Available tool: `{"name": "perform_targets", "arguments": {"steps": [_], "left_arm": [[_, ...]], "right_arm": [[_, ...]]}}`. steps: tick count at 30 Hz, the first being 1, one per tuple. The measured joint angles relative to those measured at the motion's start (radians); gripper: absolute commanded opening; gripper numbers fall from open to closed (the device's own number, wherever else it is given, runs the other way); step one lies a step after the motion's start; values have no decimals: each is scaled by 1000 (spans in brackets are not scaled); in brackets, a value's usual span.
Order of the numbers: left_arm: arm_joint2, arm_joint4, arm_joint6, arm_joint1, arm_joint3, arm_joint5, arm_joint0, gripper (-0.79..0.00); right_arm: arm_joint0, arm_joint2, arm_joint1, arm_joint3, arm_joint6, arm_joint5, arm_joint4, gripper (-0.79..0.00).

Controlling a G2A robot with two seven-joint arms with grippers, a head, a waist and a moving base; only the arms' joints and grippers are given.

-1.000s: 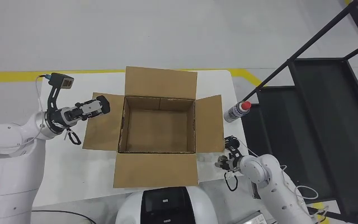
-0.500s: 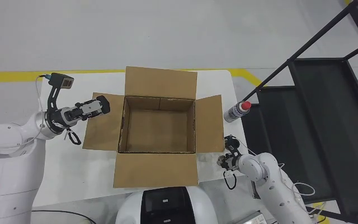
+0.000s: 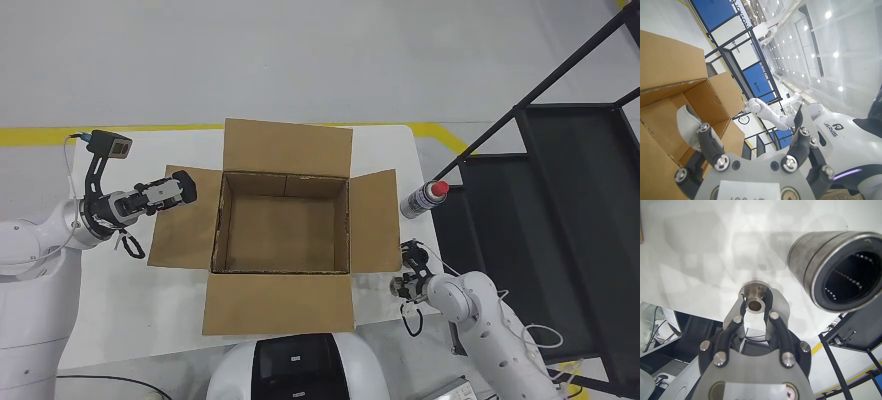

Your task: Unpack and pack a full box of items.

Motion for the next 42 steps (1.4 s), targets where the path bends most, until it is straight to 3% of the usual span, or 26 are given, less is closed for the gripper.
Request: {"name": "perform_targets", "arguments": {"steps": [22, 32, 42], "left_arm": [[0, 0, 0, 0, 0, 0, 0, 0], [0, 0, 0, 0, 0, 0, 0, 0], [0, 0, 0, 0, 0, 0, 0, 0]], "right_arm": [[-45, 28, 13, -101, 43, -9, 52, -785], [-179, 196, 38, -377, 196, -54, 169, -785], [-185, 414, 55, -552, 267, -9, 323, -785]]}}
